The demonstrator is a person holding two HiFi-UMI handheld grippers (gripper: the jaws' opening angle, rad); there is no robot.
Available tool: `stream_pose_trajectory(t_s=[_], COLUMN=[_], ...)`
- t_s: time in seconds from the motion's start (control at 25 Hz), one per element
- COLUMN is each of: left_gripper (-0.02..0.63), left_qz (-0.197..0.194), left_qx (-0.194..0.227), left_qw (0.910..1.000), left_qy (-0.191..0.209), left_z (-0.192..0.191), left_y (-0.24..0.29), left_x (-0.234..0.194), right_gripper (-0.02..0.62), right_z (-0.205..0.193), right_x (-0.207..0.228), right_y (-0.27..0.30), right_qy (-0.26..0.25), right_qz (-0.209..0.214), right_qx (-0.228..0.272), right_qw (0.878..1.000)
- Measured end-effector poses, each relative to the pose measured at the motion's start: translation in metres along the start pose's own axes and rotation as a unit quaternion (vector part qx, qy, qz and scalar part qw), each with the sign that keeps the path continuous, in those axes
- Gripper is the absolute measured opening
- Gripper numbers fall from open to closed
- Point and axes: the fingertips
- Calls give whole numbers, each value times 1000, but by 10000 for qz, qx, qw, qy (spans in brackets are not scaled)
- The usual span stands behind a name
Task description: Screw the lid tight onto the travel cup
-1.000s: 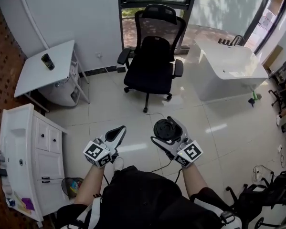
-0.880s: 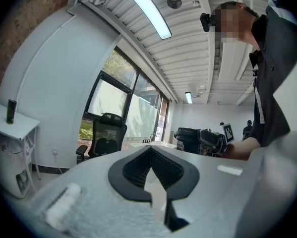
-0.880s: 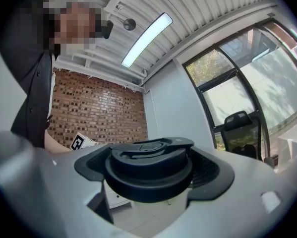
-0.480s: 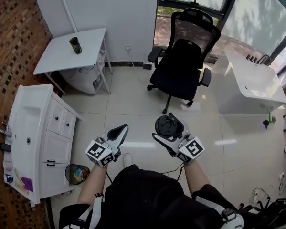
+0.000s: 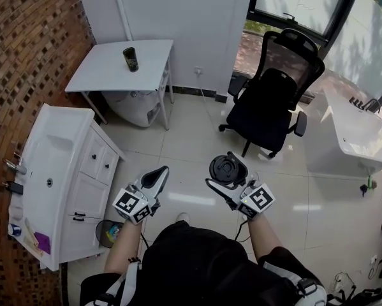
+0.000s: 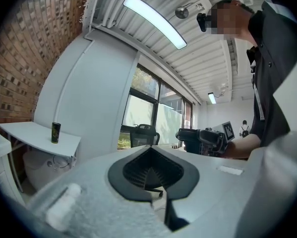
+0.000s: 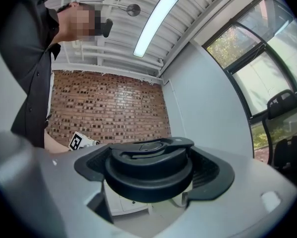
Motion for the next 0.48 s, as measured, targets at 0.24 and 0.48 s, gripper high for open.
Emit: stream_pose_trajectory(t_s=[0.24,0.48], left_gripper=[3,3], left_qz=[435,1046], left_qx=[21,206], left_qw=[9991,9943], left_qy=[-8,4], left_z=[12,18], left_y=[-41,-69], left_x=[-51,-84], right_gripper=[476,476], right_z=[1,-2], right_x=[-18,-25], right_y=[74,127], right_qy=[-120,-25], right_qz=[572,1143], right_qx=[-34,-74], right_qw=[9983,9934])
Point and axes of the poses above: the fingertips, and each gripper's own axes: y forward along the fingers, x to its right, z out of its top, and after that the axes turned 2 degrees about z, right-handed
